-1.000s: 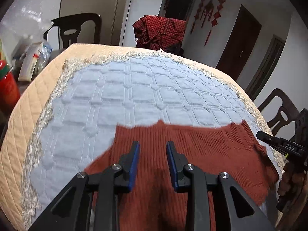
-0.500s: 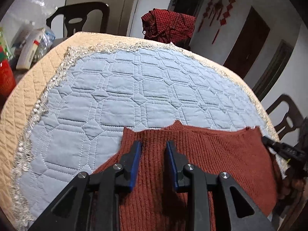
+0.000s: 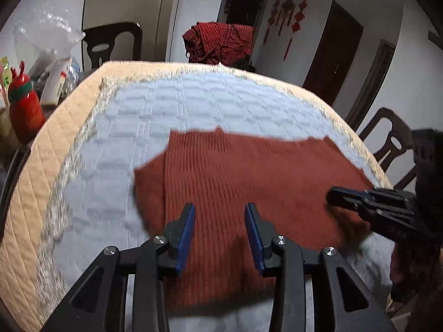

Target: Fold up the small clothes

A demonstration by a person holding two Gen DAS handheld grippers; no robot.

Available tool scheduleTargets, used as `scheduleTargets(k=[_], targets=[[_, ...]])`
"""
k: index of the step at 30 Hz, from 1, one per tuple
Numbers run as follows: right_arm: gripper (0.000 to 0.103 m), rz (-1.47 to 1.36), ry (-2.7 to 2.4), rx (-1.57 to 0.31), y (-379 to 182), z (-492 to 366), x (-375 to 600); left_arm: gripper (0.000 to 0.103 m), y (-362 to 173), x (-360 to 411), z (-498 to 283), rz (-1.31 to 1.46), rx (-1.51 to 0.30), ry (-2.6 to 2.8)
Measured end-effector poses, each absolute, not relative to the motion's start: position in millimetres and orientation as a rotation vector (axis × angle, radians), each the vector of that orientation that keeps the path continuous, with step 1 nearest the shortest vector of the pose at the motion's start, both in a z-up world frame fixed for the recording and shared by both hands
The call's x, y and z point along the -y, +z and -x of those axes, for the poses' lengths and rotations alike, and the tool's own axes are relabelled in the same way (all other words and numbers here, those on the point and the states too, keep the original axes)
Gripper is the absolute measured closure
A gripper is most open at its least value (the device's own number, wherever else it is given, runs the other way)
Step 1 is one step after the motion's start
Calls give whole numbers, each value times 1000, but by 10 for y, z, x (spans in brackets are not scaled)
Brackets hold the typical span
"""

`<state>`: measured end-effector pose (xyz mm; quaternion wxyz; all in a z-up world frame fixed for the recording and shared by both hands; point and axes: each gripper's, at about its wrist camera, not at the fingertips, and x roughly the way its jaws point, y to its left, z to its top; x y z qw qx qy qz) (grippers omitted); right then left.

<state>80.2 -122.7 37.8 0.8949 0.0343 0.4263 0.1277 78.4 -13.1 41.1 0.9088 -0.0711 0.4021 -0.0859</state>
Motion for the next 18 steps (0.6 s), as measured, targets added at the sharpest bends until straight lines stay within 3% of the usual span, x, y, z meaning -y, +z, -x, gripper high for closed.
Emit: scheduleTargets(k=[12,18], targets=[[101,-78,203,-933,181,-1301,1250,55,265,169,-890,126,-832,-176],[101,-31,211,-912,318,-952,1154,55,299,127,-845,150,-827,-177]])
